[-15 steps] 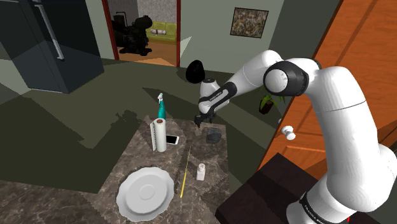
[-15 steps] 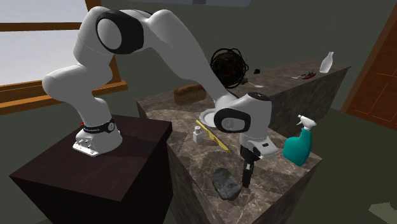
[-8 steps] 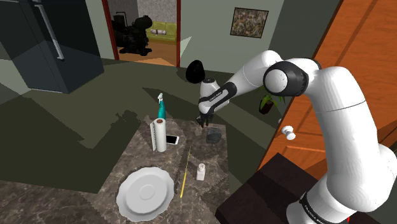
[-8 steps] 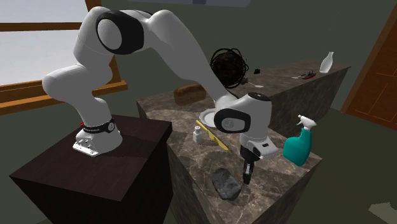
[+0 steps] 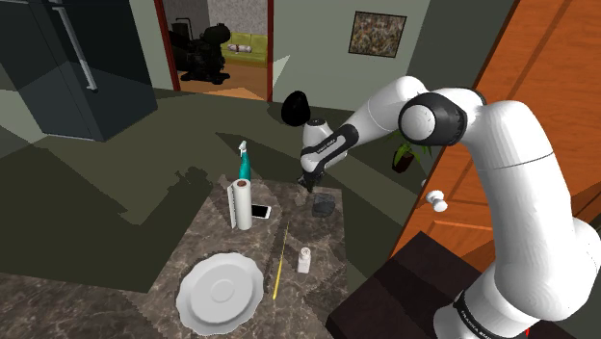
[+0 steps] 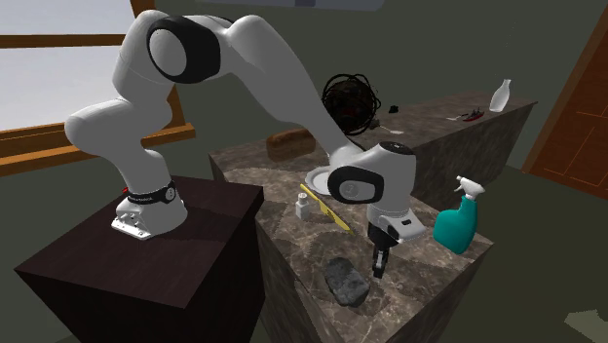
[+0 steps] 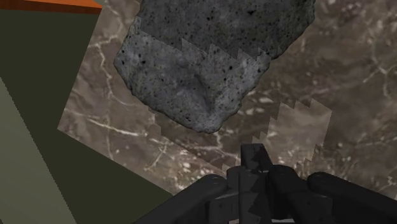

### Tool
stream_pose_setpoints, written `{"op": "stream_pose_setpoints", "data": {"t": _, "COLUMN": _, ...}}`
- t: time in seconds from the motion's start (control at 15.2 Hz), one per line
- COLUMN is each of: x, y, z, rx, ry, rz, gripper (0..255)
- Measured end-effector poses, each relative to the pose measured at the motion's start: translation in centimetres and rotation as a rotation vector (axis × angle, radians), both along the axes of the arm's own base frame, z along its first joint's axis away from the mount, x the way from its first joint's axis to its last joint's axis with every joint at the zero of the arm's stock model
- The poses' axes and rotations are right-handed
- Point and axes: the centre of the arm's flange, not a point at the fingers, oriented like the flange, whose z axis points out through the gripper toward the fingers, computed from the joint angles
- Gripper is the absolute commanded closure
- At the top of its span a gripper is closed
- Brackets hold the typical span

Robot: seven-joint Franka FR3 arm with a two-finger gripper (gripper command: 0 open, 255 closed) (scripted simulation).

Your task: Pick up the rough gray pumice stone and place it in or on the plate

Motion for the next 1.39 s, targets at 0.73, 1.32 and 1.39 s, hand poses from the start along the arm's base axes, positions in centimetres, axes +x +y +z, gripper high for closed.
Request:
{"op": "stream_pose_setpoints", "data": {"t": 0.73, "x": -9.3, "y": 4.3, "z": -0.5, "rx": 0.012, "ry": -0.052, "rz": -1.010, "gripper": 0}}
{"op": "stream_pose_setpoints", "data": {"t": 1.32, "x": -10.0, "y": 4.6, "z": -4.4, "rx": 0.012, "ry": -0.058, "rz": -1.115, "gripper": 0}}
{"op": "stream_pose_setpoints", "data": {"t": 1.39, "x": -10.0, "y": 4.6, "z": -4.5, "rx": 0.012, "ry": -0.058, "rz": -1.115, "gripper": 0}}
